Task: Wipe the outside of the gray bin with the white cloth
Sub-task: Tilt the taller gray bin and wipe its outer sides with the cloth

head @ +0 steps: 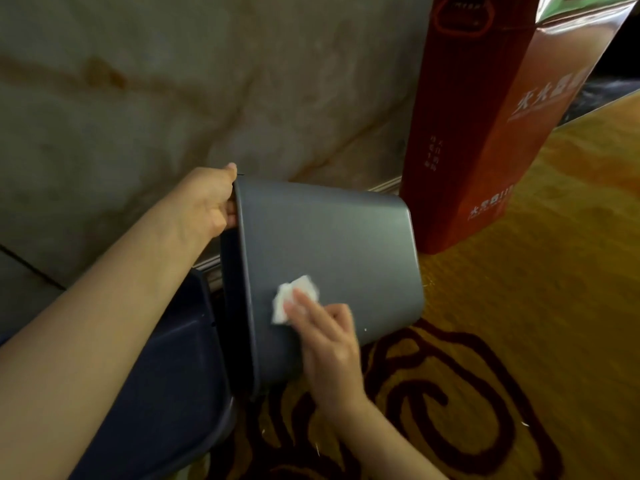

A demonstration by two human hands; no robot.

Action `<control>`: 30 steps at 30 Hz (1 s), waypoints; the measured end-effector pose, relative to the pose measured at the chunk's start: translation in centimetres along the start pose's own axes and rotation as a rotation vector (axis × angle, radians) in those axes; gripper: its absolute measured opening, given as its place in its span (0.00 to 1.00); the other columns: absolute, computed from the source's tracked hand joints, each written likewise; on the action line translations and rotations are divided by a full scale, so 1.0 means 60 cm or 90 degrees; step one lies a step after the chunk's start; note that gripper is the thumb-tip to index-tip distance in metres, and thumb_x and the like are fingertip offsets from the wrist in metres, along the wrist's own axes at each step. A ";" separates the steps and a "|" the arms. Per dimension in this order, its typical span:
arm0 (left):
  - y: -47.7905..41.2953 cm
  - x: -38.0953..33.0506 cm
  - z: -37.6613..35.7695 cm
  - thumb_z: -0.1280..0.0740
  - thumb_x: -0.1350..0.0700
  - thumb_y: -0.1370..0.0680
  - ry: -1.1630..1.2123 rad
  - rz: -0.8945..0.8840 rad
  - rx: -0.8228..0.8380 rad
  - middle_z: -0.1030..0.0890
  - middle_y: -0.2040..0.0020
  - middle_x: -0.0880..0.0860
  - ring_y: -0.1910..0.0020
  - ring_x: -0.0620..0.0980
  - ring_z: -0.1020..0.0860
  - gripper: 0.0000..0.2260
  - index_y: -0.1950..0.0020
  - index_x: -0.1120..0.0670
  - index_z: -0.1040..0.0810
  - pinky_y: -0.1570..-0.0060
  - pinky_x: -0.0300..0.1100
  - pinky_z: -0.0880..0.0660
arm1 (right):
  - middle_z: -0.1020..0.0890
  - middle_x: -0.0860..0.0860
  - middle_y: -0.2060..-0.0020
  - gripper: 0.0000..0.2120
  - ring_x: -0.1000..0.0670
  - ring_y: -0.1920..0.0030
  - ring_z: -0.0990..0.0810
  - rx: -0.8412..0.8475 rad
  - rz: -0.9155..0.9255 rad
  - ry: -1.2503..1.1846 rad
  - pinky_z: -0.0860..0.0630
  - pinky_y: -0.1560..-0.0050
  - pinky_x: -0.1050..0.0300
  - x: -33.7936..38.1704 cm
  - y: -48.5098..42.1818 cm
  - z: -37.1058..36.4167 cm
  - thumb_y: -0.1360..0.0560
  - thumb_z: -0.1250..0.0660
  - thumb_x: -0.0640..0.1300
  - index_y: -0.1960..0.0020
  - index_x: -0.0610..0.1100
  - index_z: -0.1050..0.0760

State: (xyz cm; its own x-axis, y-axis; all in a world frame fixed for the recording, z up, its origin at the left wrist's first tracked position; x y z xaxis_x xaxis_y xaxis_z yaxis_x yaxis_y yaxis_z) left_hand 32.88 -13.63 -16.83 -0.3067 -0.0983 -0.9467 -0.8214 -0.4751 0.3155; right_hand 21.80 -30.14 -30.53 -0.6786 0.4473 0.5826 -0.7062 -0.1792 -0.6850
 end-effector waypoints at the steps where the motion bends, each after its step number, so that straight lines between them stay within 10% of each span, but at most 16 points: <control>1: 0.000 -0.002 -0.002 0.45 0.51 0.20 0.011 0.008 0.014 0.21 0.69 0.49 0.74 0.44 0.22 0.12 0.61 0.52 0.29 0.80 0.35 0.25 | 0.20 0.45 0.42 0.14 0.49 0.57 0.30 -0.030 -0.036 0.025 0.31 0.53 0.63 -0.032 -0.005 0.012 0.26 0.37 0.34 0.42 0.40 0.22; 7: 0.005 -0.015 -0.032 0.45 0.49 0.20 0.161 -0.034 0.134 0.18 0.77 0.45 0.73 0.41 0.20 0.12 0.57 0.52 0.26 0.71 0.32 0.22 | 0.19 0.46 0.43 0.14 0.51 0.53 0.29 -0.173 -0.416 0.127 0.33 0.53 0.63 -0.206 -0.022 0.084 0.26 0.34 0.32 0.41 0.40 0.23; 12: 0.085 0.081 -0.030 0.44 0.49 0.21 -0.082 0.023 0.306 0.14 0.64 0.46 0.66 0.41 0.16 0.13 0.53 0.53 0.22 0.67 0.37 0.19 | 0.19 0.46 0.44 0.13 0.53 0.51 0.31 -0.180 -0.472 0.119 0.34 0.51 0.63 -0.242 -0.043 0.092 0.24 0.37 0.34 0.41 0.41 0.23; 17: 0.129 0.138 -0.020 0.45 0.55 0.20 0.060 0.051 0.330 0.14 0.55 0.49 0.60 0.44 0.16 0.12 0.43 0.53 0.25 0.68 0.40 0.20 | 0.19 0.47 0.44 0.13 0.46 0.44 0.24 -0.129 -0.521 0.036 0.31 0.45 0.60 -0.228 -0.059 0.091 0.23 0.37 0.36 0.40 0.42 0.23; 26: 0.094 0.122 -0.019 0.46 0.55 0.20 0.062 0.013 0.233 0.14 0.68 0.48 0.69 0.43 0.17 0.11 0.50 0.56 0.24 0.74 0.38 0.21 | 0.21 0.50 0.41 0.21 0.52 0.52 0.27 -0.019 -0.128 -0.050 0.27 0.52 0.67 0.030 -0.024 0.035 0.30 0.30 0.31 0.40 0.47 0.24; 30: 0.092 0.126 -0.020 0.46 0.57 0.20 0.043 -0.009 0.204 0.15 0.70 0.47 0.72 0.42 0.17 0.11 0.53 0.55 0.24 0.77 0.37 0.23 | 0.19 0.48 0.44 0.21 0.49 0.55 0.25 -0.056 -0.123 -0.022 0.25 0.56 0.62 -0.011 -0.031 0.042 0.32 0.29 0.28 0.41 0.43 0.22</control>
State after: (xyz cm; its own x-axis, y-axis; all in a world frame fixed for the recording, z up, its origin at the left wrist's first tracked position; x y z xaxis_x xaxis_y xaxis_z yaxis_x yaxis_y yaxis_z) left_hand 26.57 -18.04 -22.33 -0.2710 -0.1564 -0.9498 -0.9380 -0.1789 0.2971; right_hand 23.06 -32.34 -28.55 -0.5398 0.4347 0.7209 -0.8048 -0.0156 -0.5933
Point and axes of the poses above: each hand's wrist, its own y-axis away from the middle knuckle, its own z-axis out of the back of the hand, x = y × z, the point moved 3 cm from there along -y, towards the middle knuckle
